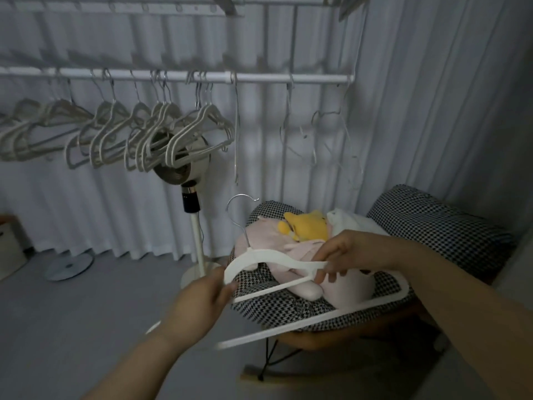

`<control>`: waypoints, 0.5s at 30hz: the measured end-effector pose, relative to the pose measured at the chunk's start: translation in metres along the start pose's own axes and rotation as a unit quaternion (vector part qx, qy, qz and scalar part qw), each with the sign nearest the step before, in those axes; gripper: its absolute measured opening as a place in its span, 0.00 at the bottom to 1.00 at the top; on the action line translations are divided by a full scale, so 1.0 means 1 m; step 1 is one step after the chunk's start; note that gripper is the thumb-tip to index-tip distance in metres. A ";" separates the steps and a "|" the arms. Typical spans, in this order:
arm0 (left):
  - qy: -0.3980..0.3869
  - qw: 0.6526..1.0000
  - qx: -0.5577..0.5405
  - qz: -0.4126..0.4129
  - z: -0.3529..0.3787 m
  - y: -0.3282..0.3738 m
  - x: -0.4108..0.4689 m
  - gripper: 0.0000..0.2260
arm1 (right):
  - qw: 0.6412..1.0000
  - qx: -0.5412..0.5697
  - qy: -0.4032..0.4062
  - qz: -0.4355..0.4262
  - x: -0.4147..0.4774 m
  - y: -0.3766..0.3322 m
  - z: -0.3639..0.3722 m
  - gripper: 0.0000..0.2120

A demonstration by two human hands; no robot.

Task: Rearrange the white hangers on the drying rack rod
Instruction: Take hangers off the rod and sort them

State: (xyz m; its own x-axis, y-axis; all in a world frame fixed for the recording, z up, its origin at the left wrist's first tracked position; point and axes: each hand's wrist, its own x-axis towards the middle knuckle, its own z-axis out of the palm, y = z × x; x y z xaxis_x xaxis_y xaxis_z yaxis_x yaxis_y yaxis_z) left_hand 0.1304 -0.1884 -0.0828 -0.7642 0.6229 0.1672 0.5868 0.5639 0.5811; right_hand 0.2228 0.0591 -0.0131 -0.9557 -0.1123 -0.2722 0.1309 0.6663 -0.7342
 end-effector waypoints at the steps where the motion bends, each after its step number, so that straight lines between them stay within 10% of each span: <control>1: -0.014 1.000 0.004 -0.009 -0.003 0.000 -0.005 0.11 | 1.000 0.000 0.003 0.008 -0.002 -0.001 0.002 0.10; 6: -0.050 0.998 -0.020 -0.041 -0.022 0.010 -0.016 0.06 | 0.975 -0.016 0.218 0.046 0.010 -0.002 -0.001 0.08; 15: -0.123 0.991 0.026 -0.055 -0.004 0.055 0.017 0.07 | 0.800 -0.077 0.594 0.019 0.013 0.021 -0.059 0.12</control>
State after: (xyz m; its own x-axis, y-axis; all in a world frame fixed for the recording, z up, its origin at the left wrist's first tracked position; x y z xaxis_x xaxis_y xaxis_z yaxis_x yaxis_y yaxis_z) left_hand 0.1487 -0.1486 -0.0448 -0.7396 0.6659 -0.0976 0.5213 0.6586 0.5426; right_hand 0.1980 0.1150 0.0046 -0.5399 0.6302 0.5579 0.2201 0.7455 -0.6291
